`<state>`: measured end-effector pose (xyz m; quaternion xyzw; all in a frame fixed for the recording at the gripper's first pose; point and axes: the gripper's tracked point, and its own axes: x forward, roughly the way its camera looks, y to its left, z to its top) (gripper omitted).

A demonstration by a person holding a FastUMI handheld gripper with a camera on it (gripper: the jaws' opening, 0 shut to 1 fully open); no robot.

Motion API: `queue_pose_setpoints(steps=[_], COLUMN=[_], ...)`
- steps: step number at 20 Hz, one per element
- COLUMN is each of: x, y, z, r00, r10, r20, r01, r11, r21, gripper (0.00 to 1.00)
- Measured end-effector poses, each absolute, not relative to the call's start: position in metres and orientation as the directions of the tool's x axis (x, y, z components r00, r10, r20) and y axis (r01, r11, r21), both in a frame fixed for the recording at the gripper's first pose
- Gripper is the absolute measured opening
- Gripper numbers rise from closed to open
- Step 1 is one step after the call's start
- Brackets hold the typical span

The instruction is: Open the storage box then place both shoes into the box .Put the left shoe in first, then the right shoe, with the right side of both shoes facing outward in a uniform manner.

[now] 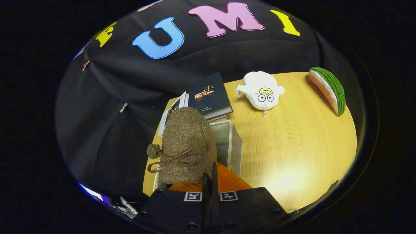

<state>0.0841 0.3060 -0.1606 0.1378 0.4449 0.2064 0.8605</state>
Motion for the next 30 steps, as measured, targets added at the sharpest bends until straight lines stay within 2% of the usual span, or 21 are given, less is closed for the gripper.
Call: queue_pose_setpoints(steps=[8, 11, 13, 16, 18, 21, 24, 26, 30], x=[0.077, 0.072, 0.071, 0.073, 0.077, 0.090, 0.097, 0.097, 0.099], y=[0.322, 0.327, 0.334, 0.338, 0.330, 0.303, 0.258, 0.219, 0.146], z=[-0.181, -0.183, -0.170, -0.125, -0.097, -0.064, -0.024, -0.003, 0.012], r00=[0.552, 0.550, 0.562, 0.641, 0.702, 0.796, 0.887, 0.927, 0.968], r10=[0.413, 0.412, 0.447, 0.496, 0.496, 0.435, 0.374, 0.319, 0.215], r20=[-0.725, -0.727, -0.696, -0.586, -0.510, -0.421, -0.269, -0.198, -0.132], r01=[-0.187, -0.182, -0.207, -0.241, -0.274, -0.307, -0.314, -0.283, -0.203], r11=[0.908, 0.908, 0.890, 0.855, 0.850, 0.889, 0.918, 0.940, 0.974], r21=[0.375, 0.377, 0.405, 0.459, 0.450, 0.339, 0.241, 0.191, 0.100], gripper=[0.07, 0.15, 0.49, 1.00, 0.98, 0.98, 0.98, 0.98, 0.98])
